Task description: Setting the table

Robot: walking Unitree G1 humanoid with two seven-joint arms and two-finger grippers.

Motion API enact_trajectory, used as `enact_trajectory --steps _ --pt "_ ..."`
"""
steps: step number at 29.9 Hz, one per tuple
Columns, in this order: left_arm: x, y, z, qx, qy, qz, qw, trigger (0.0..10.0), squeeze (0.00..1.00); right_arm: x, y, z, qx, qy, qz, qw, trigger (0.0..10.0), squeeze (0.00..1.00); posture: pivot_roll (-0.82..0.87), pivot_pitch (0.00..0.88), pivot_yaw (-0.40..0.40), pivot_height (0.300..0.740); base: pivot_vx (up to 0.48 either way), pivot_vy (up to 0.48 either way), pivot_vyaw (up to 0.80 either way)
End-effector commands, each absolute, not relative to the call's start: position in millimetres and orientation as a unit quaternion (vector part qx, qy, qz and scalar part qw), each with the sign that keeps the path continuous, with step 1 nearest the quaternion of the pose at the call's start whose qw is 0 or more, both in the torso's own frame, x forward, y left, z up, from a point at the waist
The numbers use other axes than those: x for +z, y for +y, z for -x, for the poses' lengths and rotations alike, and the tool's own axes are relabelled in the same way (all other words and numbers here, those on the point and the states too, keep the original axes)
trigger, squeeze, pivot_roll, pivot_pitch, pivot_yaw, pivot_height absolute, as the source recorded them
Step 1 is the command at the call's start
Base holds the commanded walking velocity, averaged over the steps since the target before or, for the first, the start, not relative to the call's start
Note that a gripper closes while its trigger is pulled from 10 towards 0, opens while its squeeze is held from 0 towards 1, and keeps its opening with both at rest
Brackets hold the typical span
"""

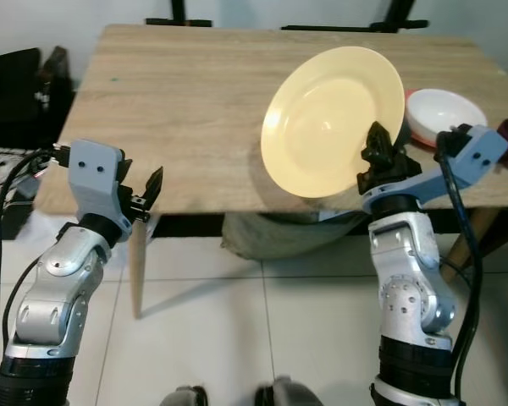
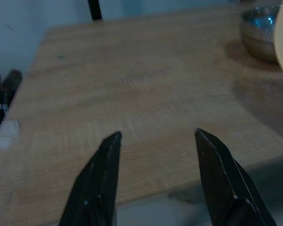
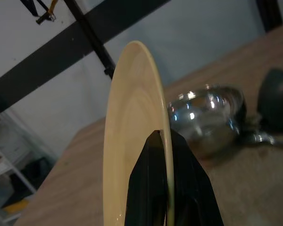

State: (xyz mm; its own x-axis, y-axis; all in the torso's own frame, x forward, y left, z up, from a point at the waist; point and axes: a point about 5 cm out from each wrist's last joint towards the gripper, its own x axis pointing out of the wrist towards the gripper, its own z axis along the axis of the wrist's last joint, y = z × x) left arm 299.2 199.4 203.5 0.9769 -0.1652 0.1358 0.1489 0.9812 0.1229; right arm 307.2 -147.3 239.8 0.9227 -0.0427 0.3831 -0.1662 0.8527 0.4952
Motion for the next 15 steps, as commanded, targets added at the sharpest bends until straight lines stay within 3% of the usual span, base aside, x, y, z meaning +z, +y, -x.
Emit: enact_trajectory --steps 1,5,13,15 --pt "200.8 196.7 -299.2 -0.086 -0.068 -0.058 0.992 10.0 0.0 236.4 -153.2 -305.8 0.019 -0.194 -0.267 0.944 10.0 0.0 -0.08 0.085 0.03 0.74 -0.262 0.0 0.0" --pt "200.6 196.5 -299.3 -0.087 -0.068 -0.056 0.992 10.0 0.0 236.0 -153.2 -305.8 0.019 -0.194 -0.268 0.944 10.0 0.0 -0.08 0.085 0.03 0.74 -0.25 0.0 0.0" --pt "197.8 195.1 -299.9 -0.088 -0.058 -0.051 0.993 10.0 0.0 233.9 -153.8 -306.3 0.016 -0.191 -0.266 0.945 10.0 0.0 -0.08 0.085 0.031 0.74 0.0 0.0 0.0" --pt "197.8 194.7 -299.9 -0.089 -0.058 -0.05 0.993 10.0 0.0 233.5 -153.8 -306.4 0.016 -0.189 -0.268 0.945 10.0 0.0 -0.08 0.085 0.031 0.74 0.0 0.0 -0.8"
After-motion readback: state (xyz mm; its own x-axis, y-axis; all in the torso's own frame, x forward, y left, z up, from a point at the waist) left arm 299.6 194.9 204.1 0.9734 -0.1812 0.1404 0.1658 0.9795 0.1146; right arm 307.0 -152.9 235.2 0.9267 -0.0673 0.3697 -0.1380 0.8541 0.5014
